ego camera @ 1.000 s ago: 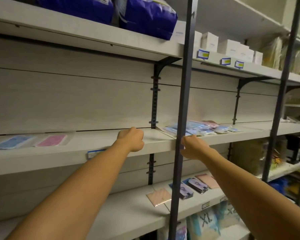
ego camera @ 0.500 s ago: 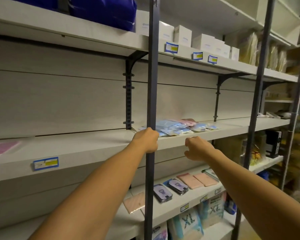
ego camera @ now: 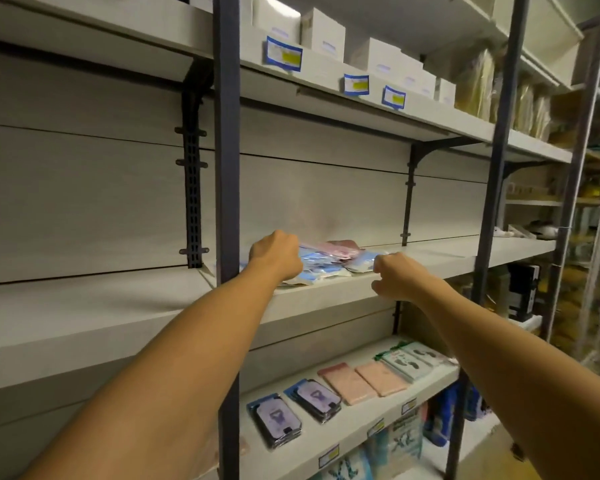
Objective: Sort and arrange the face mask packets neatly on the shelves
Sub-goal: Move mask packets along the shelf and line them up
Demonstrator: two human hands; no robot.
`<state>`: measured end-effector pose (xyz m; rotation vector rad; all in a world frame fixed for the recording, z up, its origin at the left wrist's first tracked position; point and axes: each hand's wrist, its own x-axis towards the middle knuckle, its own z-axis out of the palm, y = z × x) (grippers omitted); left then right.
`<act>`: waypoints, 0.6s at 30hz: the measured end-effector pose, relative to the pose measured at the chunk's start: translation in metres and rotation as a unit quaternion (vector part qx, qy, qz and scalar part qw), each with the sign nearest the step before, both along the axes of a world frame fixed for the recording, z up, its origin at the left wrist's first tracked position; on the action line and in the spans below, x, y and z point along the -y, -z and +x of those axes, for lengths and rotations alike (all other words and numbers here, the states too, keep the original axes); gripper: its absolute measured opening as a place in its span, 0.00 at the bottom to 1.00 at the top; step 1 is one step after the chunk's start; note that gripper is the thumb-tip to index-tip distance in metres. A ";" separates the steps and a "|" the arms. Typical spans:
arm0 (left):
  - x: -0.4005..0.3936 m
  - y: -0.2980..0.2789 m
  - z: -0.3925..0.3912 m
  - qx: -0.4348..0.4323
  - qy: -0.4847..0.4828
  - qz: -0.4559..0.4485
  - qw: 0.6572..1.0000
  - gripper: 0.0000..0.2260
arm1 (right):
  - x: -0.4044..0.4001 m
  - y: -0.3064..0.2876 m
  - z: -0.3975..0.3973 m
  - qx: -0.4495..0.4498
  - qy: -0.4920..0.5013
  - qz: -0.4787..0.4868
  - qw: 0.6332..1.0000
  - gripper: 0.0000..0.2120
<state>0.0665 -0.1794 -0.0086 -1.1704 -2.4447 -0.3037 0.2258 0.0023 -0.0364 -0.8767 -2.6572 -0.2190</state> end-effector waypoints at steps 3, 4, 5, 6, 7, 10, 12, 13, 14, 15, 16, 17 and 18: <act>-0.017 0.001 -0.014 0.006 -0.032 0.006 0.999 0.05 | -0.026 -0.004 -0.008 -0.002 0.007 -0.002 1.000 0.13; -0.022 0.003 -0.018 0.007 -0.041 0.008 0.999 0.05 | -0.035 -0.005 -0.011 -0.003 0.008 -0.001 1.000 0.13; -0.027 0.004 -0.023 0.008 -0.050 0.011 0.999 0.06 | -0.042 -0.007 -0.015 -0.005 0.007 -0.002 1.000 0.13; -0.031 0.005 -0.028 0.008 -0.060 0.015 0.998 0.08 | -0.050 -0.008 -0.020 -0.007 0.006 -0.006 1.000 0.13; -0.035 0.006 -0.032 0.008 -0.070 0.018 0.997 0.10 | -0.057 -0.009 -0.024 -0.010 0.002 -0.008 1.000 0.13; -0.044 0.010 -0.045 0.012 -0.108 0.021 0.994 0.13 | -0.075 -0.014 -0.039 -0.016 -0.003 -0.008 1.000 0.13; -0.050 0.011 -0.052 0.026 -0.142 0.022 0.989 0.13 | -0.087 -0.019 -0.051 -0.022 -0.016 -0.011 1.000 0.12; -0.053 0.011 -0.055 0.037 -0.158 0.024 0.986 0.13 | -0.094 -0.021 -0.058 -0.029 -0.025 -0.013 0.999 0.11; -0.057 0.012 -0.058 0.050 -0.173 0.029 0.983 0.13 | -0.102 -0.022 -0.066 -0.036 -0.033 -0.018 0.999 0.11; -0.061 0.013 -0.061 0.066 -0.186 0.036 0.980 0.12 | -0.110 -0.023 -0.074 -0.045 -0.043 -0.022 0.998 0.10; -0.064 0.013 -0.063 0.081 -0.199 0.046 0.976 0.13 | -0.117 -0.024 -0.081 -0.051 -0.052 -0.026 0.997 0.10; -0.068 0.013 -0.065 0.095 -0.213 0.055 0.971 0.13 | -0.124 -0.024 -0.089 -0.054 -0.062 -0.027 0.996 0.09; -0.071 0.014 -0.067 0.108 -0.229 0.063 0.965 0.13 | -0.130 -0.024 -0.096 -0.055 -0.071 -0.029 0.996 0.09</act>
